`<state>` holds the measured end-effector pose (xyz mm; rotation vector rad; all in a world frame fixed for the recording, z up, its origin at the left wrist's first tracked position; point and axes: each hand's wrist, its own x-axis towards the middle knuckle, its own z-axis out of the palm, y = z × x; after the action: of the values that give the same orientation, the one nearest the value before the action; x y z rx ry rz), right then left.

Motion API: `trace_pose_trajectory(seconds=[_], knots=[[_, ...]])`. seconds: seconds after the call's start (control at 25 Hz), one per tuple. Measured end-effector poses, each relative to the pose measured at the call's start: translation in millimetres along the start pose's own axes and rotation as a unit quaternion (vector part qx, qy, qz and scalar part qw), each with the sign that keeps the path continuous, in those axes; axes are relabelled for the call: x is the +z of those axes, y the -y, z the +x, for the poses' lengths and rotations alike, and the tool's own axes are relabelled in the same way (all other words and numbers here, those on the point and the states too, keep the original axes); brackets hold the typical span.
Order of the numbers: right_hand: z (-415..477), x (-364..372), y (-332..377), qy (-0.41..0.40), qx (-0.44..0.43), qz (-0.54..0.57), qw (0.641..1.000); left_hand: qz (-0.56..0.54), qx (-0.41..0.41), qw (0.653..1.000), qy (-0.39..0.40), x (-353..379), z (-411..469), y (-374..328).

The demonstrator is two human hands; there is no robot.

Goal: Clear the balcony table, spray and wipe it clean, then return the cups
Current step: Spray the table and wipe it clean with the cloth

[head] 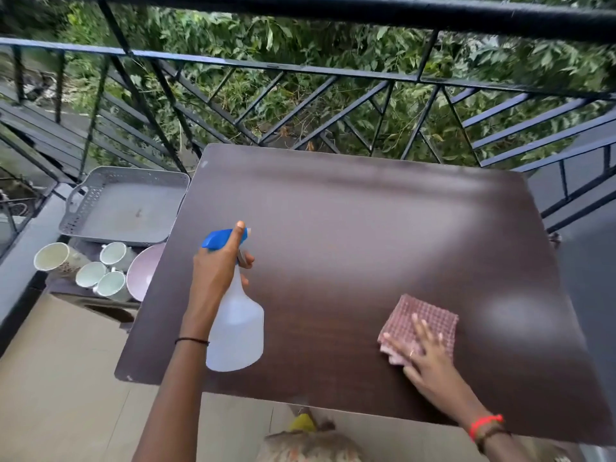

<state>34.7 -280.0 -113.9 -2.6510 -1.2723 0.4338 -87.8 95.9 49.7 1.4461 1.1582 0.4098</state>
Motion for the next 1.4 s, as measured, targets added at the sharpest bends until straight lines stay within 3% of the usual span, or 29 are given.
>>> trace_pose_trajectory(seconds=[0.16,0.28,0.44,0.6,0.68,0.88,1.04,1.2,1.28,1.4], knots=[[78.5,-7.7,46.2,0.029,0.046,0.015,0.998,0.009,-0.005,1.0,-0.023,-20.3,-7.5,17.5],[108.6,9.1,122.7,0.047,-0.044,0.01,0.998,0.005,-0.013,0.999,-0.039,-34.5,-12.4,32.9],[71.0,43.6,206.8,0.08,-0.167,-0.019,0.983,0.004,-0.033,0.998,-0.044,-55.2,-13.5,36.3],[26.4,50.0,188.6,0.073,-0.186,-0.019,0.98,0.001,-0.035,0.999,-0.04,-86.4,-1.0,32.2],[27.9,37.9,168.1,0.046,-0.134,-0.016,0.99,-0.005,-0.034,0.998,-0.044,-106.3,8.0,29.9],[120.8,20.3,202.6,0.065,-0.034,0.004,0.997,0.004,-0.024,0.998,-0.06,-161.7,35.2,32.6],[179.2,39.1,294.9,0.085,-0.086,-0.009,0.993,0.019,-0.009,0.997,-0.075,-197.9,61.2,38.8],[159.6,75.3,362.7,0.089,-0.192,-0.026,0.977,0.036,0.003,0.998,-0.044,-219.5,84.9,40.9],[125.9,91.2,365.9,0.067,-0.226,-0.053,0.97,0.043,0.004,0.999,-0.034,-228.5,95.1,41.5],[81.4,91.6,331.7,0.054,-0.201,-0.045,0.977,0.027,-0.011,0.999,-0.029,-239.2,105.4,41.5]])
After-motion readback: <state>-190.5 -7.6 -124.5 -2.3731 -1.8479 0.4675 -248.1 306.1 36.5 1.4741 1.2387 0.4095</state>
